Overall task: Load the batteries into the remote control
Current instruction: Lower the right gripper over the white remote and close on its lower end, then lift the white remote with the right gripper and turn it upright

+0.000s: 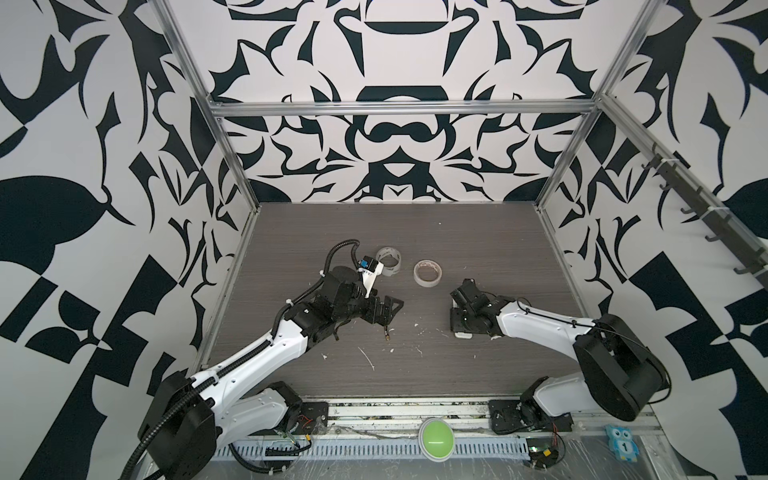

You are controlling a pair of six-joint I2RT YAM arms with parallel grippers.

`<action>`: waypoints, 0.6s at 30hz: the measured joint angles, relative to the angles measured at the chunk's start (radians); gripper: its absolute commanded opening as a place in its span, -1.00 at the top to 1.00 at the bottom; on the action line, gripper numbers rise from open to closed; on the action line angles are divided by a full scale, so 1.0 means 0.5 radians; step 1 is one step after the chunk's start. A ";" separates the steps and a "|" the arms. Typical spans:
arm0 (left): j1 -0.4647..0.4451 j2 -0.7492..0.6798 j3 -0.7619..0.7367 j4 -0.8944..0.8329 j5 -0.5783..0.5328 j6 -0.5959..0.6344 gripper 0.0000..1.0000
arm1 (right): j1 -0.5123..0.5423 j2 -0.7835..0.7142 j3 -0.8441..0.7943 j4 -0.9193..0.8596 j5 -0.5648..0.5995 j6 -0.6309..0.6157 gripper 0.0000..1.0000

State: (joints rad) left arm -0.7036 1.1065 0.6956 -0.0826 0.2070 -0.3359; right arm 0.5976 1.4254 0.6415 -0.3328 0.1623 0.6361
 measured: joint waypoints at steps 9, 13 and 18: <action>0.000 -0.043 -0.001 0.031 -0.011 -0.015 -0.98 | -0.001 -0.012 -0.012 0.037 -0.003 0.011 0.08; 0.000 -0.064 -0.001 0.038 -0.020 -0.019 -0.98 | -0.001 -0.015 -0.014 0.040 -0.008 0.011 0.14; 0.000 -0.064 -0.001 0.039 -0.025 -0.031 -0.99 | -0.001 -0.036 -0.022 0.039 -0.043 0.010 0.22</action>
State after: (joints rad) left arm -0.7036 1.0744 0.6952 -0.0631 0.1944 -0.3511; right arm 0.5972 1.4075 0.6304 -0.3134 0.1406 0.6411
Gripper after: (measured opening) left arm 0.992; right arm 0.531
